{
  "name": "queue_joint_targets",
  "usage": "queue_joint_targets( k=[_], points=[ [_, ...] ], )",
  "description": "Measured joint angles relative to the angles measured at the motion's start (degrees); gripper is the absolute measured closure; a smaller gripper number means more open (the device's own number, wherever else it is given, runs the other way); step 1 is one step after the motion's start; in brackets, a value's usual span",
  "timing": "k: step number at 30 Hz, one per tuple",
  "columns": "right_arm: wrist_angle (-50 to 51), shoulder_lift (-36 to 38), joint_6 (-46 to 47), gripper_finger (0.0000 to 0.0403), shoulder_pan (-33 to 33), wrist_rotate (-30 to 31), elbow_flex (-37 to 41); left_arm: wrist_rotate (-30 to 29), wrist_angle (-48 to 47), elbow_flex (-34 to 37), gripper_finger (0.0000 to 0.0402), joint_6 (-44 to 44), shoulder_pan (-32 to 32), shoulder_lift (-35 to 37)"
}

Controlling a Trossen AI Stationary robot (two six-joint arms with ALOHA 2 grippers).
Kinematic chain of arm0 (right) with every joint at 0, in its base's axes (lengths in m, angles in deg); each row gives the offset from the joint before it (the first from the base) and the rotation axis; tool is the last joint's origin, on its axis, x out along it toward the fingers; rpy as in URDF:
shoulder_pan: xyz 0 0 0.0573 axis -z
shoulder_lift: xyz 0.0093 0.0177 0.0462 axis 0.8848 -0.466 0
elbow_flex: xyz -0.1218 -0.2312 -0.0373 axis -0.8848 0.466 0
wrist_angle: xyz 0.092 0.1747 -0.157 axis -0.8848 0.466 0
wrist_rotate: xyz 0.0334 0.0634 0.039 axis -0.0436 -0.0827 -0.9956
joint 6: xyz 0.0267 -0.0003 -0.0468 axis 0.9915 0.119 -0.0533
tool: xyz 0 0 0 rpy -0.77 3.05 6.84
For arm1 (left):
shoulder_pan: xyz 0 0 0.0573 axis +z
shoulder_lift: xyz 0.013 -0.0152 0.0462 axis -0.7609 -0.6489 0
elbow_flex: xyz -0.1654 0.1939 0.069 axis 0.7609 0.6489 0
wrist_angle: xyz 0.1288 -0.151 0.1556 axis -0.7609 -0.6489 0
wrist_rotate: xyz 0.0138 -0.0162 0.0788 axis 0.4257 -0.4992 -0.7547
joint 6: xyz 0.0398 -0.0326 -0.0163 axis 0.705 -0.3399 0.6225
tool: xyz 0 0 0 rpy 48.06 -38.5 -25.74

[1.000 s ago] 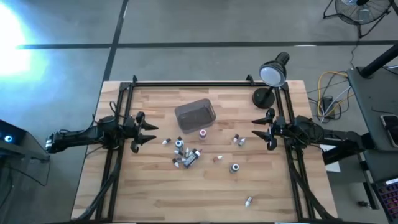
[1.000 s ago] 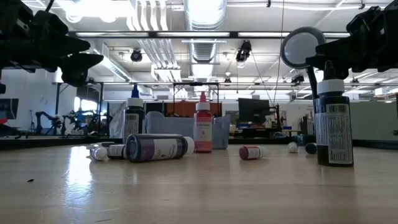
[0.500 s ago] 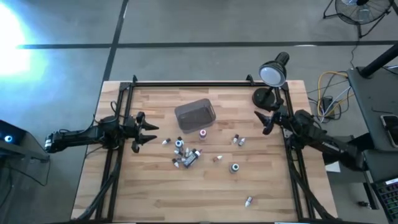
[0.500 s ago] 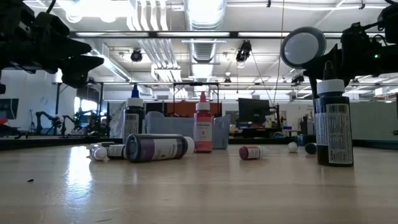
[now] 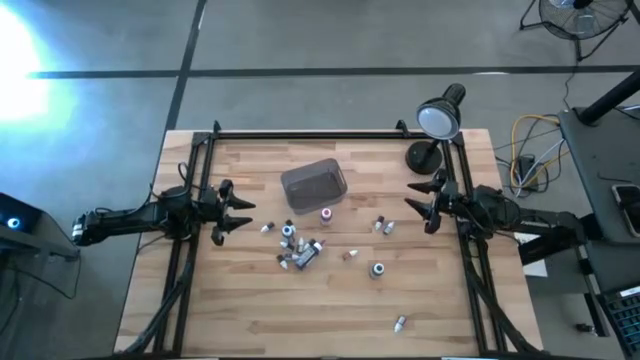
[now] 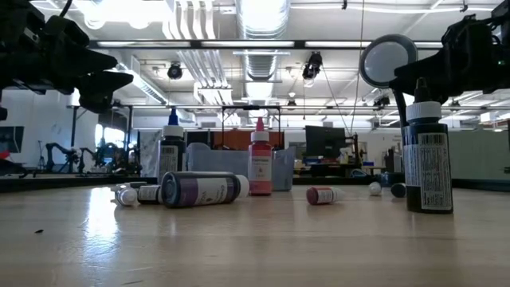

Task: Pick & Place food coloring
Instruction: Put the large blue food coloring bottle into the gray bin

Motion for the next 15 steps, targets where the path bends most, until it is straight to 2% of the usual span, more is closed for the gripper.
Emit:
queue_joint_targets(
  k=[6, 9, 13, 15],
  points=[
    [0.0, 0.0, 0.0, 0.0181, -0.1, 0.1, 0.0, 0.0, 0.0, 0.0, 0.0225, 0.0, 0.0, 0.0],
    [-0.9, -0.5, 1.4, 0.0181, -0.1, 5.5, 0.0, 0.0, 0.0, 0.0, 0.0225, 0.0, 0.0, 0.0],
    [-1.5, -1.0, 15.2, 0.0181, -0.1, 10.8, 0.0, 0.0, -0.1, 0.0, 0.0225, 0.0, 0.0, 0.0],
    [-1.8, -1.0, 21.3, 0.0181, 0.0, 11.3, 0.0, 0.0, -0.1, 0.0, 0.0225, 0.0, 0.0, 0.0]
  ],
)
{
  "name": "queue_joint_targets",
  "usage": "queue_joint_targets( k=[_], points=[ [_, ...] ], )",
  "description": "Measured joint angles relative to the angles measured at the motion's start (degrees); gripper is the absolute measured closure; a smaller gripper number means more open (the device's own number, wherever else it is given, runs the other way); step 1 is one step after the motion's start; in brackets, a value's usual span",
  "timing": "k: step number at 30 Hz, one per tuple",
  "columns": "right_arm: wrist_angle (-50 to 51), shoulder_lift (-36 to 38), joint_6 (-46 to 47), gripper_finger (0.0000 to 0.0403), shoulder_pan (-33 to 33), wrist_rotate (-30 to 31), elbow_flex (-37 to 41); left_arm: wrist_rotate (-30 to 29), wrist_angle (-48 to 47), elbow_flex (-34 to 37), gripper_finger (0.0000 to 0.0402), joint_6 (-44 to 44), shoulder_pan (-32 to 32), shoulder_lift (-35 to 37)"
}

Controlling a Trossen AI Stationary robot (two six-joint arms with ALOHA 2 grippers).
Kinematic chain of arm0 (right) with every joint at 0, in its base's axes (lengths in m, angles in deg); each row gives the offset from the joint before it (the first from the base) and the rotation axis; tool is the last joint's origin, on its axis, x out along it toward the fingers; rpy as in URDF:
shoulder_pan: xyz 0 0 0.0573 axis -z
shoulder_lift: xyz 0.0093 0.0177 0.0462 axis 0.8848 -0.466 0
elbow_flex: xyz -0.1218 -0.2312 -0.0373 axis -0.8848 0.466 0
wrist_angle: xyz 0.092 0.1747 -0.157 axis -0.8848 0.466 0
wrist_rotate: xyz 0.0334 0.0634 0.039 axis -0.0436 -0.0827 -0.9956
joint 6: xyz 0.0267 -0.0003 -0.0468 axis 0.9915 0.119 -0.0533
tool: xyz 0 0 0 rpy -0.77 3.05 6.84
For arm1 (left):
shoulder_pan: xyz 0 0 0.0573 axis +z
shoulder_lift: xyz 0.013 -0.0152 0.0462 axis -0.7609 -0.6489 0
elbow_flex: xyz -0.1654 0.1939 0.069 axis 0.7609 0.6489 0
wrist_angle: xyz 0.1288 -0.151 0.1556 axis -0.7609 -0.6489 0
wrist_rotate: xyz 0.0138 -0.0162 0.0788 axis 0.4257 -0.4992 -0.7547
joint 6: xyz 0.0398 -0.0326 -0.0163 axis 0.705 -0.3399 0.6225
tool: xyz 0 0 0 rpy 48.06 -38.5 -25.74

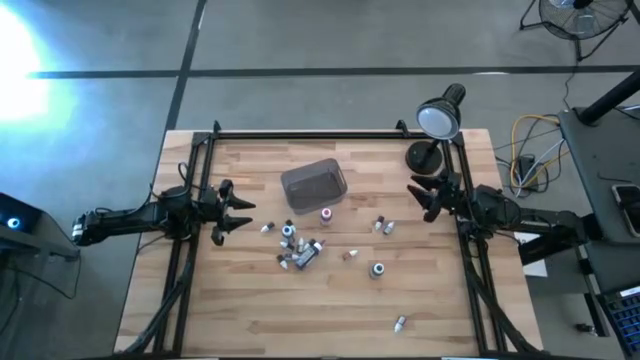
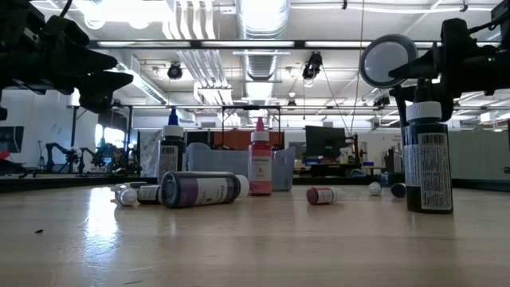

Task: Pick & Place food coloring
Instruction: Put the large blue food coloring bottle into the gray bin

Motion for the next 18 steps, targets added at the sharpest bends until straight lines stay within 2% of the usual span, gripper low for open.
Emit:
queue_joint_targets(
  k=[2, 4, 6, 9, 13, 15, 18],
  points=[
    [-0.3, 0.0, 7.9, 0.0181, -0.1, 0.2, 0.0, 0.0, 0.0, 0.0, 0.0225, 0.0, 0.0, 0.0],
    [-1.7, -0.1, 21.9, 0.0181, -0.1, 1.0, 0.0, 0.0, 0.2, 0.0, 0.0225, 0.0, 0.0, 0.0],
    [-5.0, -0.6, 28.6, 0.0181, 0.0, 1.1, 0.1, 0.0, 0.5, 0.1, 0.0225, 0.0, 0.0, 0.0],
    [-15.0, -2.0, 31.5, 0.0181, -0.5, -2.9, 0.1, 0.0, 4.3, 0.1, 0.0225, -5.4, 0.0, 0.0],
    [-26.3, -6.5, 32.6, 0.0181, -1.8, -5.1, 0.0, -0.9, 11.4, 0.1, 0.0225, -22.5, 0.0, 0.1],
    [-28.5, -9.7, 32.5, 0.0181, -2.8, -5.1, 0.0, -1.9, 14.0, 0.1, 0.0225, -30.0, 0.0, 0.1],
    [-26.3, -16.7, 33.7, 0.0181, -5.8, -5.3, -1.9, -2.1, 15.2, 0.0, 0.0225, -38.1, 0.0, 0.1]
  ],
)
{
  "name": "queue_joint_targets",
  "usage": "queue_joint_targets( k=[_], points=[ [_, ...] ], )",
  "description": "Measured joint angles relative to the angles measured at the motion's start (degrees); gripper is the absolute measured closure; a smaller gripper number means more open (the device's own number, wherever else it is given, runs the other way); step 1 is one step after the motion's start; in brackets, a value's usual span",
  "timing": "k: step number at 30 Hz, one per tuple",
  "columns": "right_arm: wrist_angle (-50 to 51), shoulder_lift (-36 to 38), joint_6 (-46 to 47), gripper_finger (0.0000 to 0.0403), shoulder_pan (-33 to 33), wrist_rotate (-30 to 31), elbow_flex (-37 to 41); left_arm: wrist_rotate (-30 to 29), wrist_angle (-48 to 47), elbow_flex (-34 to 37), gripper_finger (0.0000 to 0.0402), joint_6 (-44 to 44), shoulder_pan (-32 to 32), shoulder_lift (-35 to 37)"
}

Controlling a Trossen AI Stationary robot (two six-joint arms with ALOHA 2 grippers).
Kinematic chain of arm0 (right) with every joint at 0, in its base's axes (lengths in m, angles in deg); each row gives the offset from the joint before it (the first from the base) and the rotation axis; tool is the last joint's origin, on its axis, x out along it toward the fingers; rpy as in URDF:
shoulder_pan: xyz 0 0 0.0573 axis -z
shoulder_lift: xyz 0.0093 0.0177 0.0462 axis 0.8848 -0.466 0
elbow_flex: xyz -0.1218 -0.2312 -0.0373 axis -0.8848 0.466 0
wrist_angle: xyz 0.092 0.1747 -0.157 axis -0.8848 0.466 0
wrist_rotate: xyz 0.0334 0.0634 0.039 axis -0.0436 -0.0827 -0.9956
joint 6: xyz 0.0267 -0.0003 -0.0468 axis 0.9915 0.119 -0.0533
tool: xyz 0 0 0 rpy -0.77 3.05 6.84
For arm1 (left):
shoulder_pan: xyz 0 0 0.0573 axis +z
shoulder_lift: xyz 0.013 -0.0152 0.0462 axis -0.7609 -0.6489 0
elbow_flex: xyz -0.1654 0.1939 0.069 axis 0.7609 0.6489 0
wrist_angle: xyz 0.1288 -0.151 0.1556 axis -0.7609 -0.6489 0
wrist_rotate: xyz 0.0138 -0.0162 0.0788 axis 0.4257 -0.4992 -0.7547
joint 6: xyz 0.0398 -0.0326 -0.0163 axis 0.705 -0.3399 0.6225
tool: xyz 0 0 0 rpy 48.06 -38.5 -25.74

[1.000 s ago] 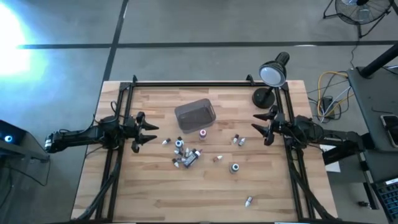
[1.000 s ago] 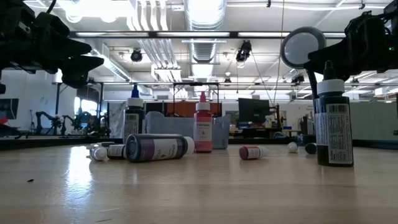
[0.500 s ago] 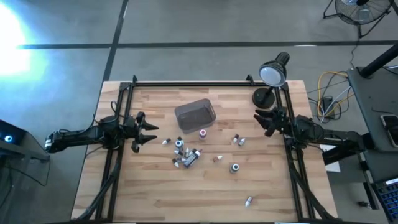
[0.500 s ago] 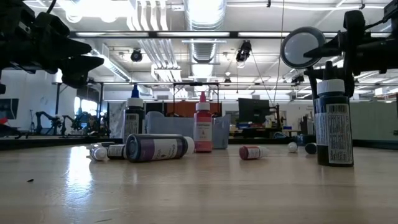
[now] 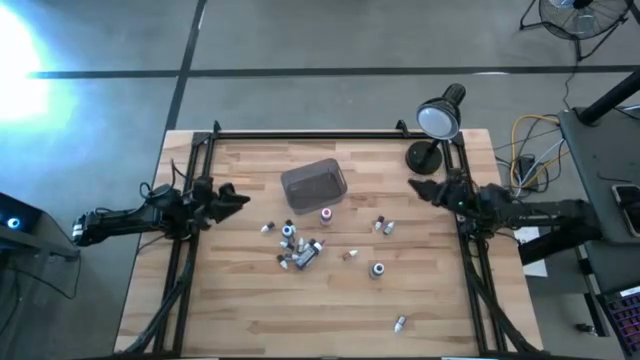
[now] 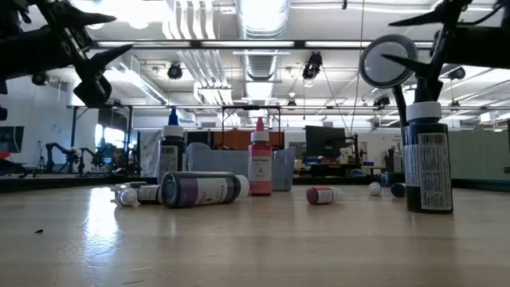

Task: Pick & Place food coloring
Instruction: Put the large blue food coloring bottle into the gray bin

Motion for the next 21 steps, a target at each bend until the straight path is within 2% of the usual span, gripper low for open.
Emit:
queue_joint_targets(
  k=[4, 7, 13, 14, 17, 21],
  points=[
    [5.3, -10.9, 1.2, 0.0181, -5.2, -1.5, -5.5, -1.0, 0.0, 0.0, 0.0225, -2.3, 0.0, 0.0],
    [13.6, -17.6, 2.5, 0.0181, -7.9, -4.6, -11.0, -1.0, 0.0, 0.0, 0.0225, -2.4, 0.0, 0.0],
    [41.3, -28.2, 9.6, 0.0181, -9.2, -21.0, -22.9, -1.0, 0.0, 0.0, 0.0225, -11.8, 0.0, 0.0],
    [45.9, -29.8, 9.4, 0.0181, -9.7, -22.3, -25.0, -1.0, 0.0, 0.0, 0.0225, -12.6, 0.0, 0.0],
    [58.5, -34.0, 6.8, 0.0181, -11.4, -21.5, -32.1, -0.7, 0.0, 0.0, 0.0225, -12.6, 0.0, 0.0],
    [73.3, -40.1, 3.1, 0.0181, -14.6, -15.1, -41.3, -0.6, 0.0, 0.0, 0.0225, -12.7, 0.0, 0.0]
  ],
)
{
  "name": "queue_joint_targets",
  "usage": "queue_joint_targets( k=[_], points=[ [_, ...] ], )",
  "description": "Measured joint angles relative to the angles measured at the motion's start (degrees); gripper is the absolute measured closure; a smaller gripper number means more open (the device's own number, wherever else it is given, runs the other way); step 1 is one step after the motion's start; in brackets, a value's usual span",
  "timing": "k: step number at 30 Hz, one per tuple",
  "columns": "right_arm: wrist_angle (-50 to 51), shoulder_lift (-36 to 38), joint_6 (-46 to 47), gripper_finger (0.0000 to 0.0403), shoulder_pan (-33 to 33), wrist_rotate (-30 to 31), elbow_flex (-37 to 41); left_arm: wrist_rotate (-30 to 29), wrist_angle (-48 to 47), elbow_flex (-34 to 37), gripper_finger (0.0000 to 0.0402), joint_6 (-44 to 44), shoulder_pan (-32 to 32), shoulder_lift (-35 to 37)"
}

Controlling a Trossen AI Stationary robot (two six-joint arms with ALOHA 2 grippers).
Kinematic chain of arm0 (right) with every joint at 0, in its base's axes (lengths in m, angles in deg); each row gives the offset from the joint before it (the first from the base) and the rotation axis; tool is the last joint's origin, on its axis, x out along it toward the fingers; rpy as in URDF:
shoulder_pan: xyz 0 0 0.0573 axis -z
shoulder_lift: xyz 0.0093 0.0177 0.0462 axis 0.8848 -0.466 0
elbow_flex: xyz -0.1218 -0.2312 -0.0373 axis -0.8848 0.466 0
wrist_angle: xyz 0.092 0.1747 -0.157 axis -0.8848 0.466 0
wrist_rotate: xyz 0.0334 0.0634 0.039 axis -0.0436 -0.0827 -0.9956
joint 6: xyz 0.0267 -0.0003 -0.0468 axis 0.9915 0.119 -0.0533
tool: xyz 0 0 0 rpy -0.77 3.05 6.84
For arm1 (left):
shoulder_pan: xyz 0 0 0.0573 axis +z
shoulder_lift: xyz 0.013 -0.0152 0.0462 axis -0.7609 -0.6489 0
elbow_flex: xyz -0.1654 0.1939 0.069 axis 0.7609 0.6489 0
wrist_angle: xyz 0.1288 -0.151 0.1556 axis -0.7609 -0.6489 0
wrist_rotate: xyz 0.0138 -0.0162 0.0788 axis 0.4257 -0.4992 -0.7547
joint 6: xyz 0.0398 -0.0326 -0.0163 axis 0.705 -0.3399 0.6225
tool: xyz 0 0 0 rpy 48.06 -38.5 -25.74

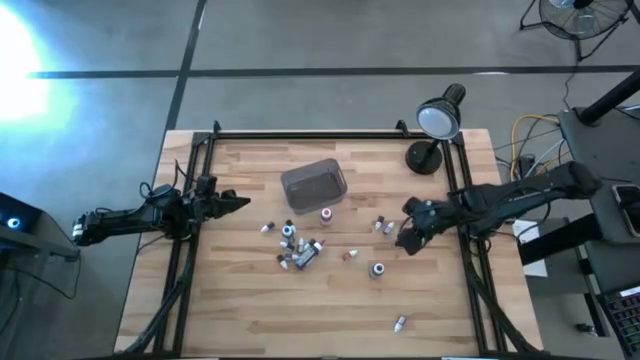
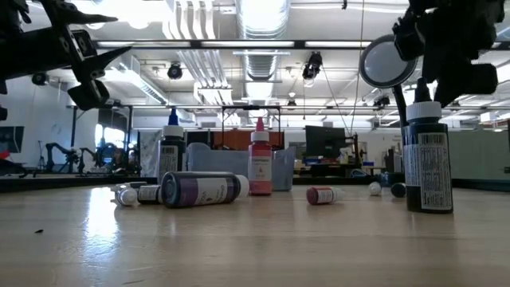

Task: Pick & Place food coloring
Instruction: Put the large blue food coloring bottle into the gray bin

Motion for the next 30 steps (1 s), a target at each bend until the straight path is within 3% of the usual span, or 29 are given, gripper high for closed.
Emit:
queue_joint_targets(
  k=[10, 17, 22, 30],
  points=[
    [3.6, -15.6, -1.8, 0.0181, -14.5, 4.2, -11.4, 0.2, 0.0, 0.0, 0.0225, -2.7, 0.0, 0.0],
    [8.3, -25.2, 0.5, 0.0181, -22.0, 14.1, -19.4, 0.2, 0.0, 0.0, 0.0225, -3.1, 0.0, 0.0],
    [13.6, -30.3, 1.7, 0.0181, -23.5, 19.0, -23.4, 0.2, -0.4, 0.0, 0.0225, -3.2, 0.0, 0.0],
    [8.9, -33.7, 1.3, 0.0181, -22.2, 18.3, -23.3, 0.9, -1.4, 0.0, 0.0225, -4.2, 0.0, 0.0]
  ],
)
